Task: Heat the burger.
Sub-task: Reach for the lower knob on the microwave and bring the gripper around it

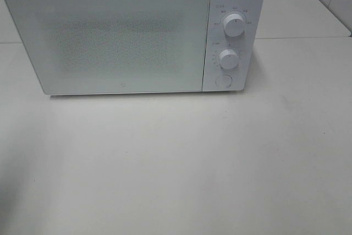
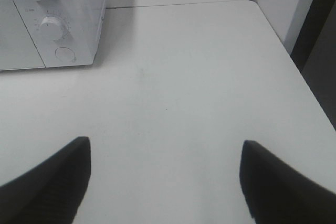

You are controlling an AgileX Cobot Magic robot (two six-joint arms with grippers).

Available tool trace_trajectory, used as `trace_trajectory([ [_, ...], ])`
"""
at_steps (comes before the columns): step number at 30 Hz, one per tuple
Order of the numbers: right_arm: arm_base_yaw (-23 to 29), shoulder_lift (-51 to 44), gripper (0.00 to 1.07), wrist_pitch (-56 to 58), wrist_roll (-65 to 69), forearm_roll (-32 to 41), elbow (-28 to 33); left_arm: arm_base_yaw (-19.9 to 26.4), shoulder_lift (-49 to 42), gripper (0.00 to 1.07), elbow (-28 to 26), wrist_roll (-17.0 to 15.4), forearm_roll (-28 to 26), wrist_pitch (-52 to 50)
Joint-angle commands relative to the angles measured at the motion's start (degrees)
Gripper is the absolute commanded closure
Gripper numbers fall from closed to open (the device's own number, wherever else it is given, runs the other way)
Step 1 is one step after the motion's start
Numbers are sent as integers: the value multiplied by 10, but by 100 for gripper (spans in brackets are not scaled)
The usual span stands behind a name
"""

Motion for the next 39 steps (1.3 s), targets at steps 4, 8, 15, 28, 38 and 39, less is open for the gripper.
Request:
trace_trajectory([
  [4,-2,-15,32,-3,-2,-1,2,2,-128,6,62,-1,15,-42],
  [8,-2,-15,32,-3,-2,-1,2,2,-203,6,70,0,15,-16],
  [15,-2,-15,32,-3,-2,-1,2,2,-323,6,80,2,11,-6],
  [28,-2,-15,32,-3,-2,-1,2,9,-529,6,80,-6,-49,-11],
  [38,-2,-13,32,-3,-2,-1,1,16,-533,6,80,-6,-46,-10],
  [39,-2,-13,32,-3,-2,-1,1,16,-533,6,80,-6,-46,-10],
])
